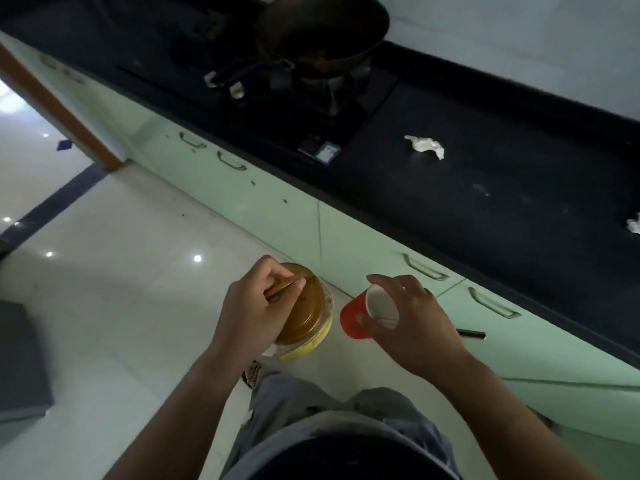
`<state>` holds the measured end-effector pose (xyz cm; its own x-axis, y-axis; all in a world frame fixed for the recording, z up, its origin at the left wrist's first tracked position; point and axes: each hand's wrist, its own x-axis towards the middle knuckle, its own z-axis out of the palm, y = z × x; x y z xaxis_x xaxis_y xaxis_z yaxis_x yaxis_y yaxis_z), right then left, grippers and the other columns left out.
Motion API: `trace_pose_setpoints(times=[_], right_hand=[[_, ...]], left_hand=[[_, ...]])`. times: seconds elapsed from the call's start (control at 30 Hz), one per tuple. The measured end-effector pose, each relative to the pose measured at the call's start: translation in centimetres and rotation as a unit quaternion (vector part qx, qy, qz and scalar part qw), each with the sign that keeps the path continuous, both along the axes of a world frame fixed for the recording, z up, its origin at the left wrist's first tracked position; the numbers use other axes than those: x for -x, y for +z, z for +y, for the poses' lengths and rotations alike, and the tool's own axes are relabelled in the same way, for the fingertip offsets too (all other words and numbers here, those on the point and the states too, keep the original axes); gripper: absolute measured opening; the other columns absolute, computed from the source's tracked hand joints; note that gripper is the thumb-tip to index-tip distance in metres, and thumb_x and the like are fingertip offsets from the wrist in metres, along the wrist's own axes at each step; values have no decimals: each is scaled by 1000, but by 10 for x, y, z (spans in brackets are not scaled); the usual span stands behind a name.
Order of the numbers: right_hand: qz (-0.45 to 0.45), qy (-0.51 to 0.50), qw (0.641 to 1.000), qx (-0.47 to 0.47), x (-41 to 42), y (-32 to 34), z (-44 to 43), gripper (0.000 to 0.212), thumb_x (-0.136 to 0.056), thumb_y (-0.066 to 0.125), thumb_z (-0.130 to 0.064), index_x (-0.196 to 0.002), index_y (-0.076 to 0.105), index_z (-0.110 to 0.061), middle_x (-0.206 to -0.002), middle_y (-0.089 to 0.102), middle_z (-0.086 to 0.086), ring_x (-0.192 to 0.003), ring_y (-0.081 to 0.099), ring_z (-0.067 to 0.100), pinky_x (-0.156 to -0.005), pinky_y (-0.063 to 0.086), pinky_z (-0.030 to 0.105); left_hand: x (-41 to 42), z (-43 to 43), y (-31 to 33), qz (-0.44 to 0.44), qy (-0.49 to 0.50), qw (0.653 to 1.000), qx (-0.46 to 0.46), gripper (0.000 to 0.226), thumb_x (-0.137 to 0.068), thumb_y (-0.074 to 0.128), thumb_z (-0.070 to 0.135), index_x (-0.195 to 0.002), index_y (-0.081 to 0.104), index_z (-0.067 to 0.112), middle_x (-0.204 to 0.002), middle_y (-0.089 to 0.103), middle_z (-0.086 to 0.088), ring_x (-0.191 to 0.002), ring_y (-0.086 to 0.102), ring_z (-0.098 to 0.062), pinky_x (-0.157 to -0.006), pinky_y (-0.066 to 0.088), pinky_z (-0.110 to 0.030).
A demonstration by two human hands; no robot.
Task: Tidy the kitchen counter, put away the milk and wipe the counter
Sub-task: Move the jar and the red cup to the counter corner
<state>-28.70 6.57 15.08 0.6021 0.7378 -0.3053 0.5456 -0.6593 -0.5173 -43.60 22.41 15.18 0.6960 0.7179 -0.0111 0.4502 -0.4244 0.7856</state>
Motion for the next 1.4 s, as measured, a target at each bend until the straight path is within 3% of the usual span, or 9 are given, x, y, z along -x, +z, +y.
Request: trace_pose_setpoints(times=[0.27,0.57,0.73,1.07,1.27,1.4], right_hand=[[13,112,993,16,63,1,136,59,-82,56,-53,-134,30,-41,-140,36,-8,-123,39,16,-96,41,33],[-4,241,970,-33,133,-4,312,63,-80,58,-56,-134,33,-40,-137,38,-5,-118,41,14,-92,40,27],[9,258,966,-17,146,-16,367,63,-80,60,-54,-135,34,-40,-137,38,-7,-119,39,12,-90,37,24],[32,296,955,-10,137,-38,551,62,-80,63,-48,-135,36,-38,-135,40,-6,-121,40,14,-95,41,27],[32,362,932,-19,117,-27,685,65,-79,63,-49,-136,34,-37,-134,39,-5,-118,39,14,-88,37,24],[31,373,927,-18,113,-25,756,65,-79,62,-50,-136,33,-37,-134,39,-3,-117,40,16,-86,35,24]], left_hand=[[90,102,-8,15,88,996,16,13,-83,66,27,-87,54,26,-82,61,15,-79,57,-4,-61,44,-18],[179,220,-21,27,142,989,23,24,-84,65,21,-80,50,40,-81,60,21,-81,59,2,-56,47,-10],[208,280,-23,19,200,979,32,12,-82,67,31,-88,58,25,-83,63,12,-78,59,-4,-58,48,-17],[209,441,-40,17,310,945,105,15,-81,65,32,-89,52,30,-90,55,16,-81,54,-10,-58,46,-21],[191,551,-22,-9,341,934,104,33,-74,60,49,-93,54,23,-98,63,0,-87,60,-18,-63,51,-28],[183,619,-10,-28,371,923,96,34,-73,59,43,-97,54,20,-105,63,-2,-91,61,-20,-64,53,-28]])
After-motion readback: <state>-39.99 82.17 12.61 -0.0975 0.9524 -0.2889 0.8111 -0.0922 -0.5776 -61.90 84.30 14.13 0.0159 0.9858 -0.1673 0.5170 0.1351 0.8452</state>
